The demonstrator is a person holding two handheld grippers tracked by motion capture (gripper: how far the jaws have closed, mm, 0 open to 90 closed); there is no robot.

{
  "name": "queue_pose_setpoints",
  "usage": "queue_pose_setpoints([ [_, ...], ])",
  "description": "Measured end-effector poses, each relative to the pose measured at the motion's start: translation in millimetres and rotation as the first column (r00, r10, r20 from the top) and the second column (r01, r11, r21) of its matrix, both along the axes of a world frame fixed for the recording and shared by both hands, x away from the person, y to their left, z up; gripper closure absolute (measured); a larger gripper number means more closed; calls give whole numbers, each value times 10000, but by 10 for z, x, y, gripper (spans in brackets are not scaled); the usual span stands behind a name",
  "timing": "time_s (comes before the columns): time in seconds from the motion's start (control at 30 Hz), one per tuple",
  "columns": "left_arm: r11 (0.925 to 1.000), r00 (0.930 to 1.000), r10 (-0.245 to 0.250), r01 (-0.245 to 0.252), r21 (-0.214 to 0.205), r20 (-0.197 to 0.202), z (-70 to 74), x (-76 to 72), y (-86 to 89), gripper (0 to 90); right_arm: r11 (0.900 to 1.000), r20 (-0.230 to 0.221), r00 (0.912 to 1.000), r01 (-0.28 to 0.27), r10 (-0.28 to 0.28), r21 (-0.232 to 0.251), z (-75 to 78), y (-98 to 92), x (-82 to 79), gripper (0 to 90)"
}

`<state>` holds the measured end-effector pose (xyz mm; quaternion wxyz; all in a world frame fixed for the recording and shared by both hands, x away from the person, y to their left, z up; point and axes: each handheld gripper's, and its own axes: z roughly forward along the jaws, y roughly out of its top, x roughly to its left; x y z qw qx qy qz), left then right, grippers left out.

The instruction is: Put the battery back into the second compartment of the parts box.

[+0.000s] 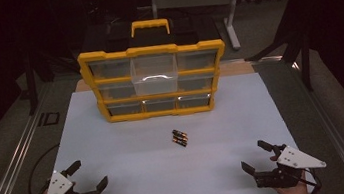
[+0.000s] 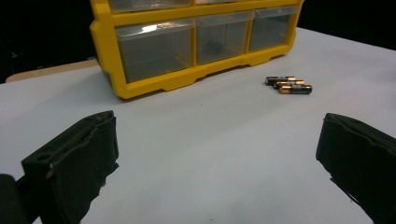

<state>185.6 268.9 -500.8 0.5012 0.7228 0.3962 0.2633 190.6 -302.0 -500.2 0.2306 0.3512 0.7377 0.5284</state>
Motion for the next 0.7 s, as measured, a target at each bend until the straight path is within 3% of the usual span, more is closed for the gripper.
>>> queue_pose_setpoints([
  [0.23,9999,9998,-144,145,89,-152,-20,23,-29,1,10000,-110,9999,-23,24,62,-5,1,11,88],
  [0.5,9996,10000,89,-89,274,-4,-22,58,-55,1,9998,-330,9994,59,-53,197,25,26,41,88],
  [0.7,9994,9999,131,-131,310,16,-24,81,-59,1,9999,-446,9990,23,-17,134,137,79,98,88],
])
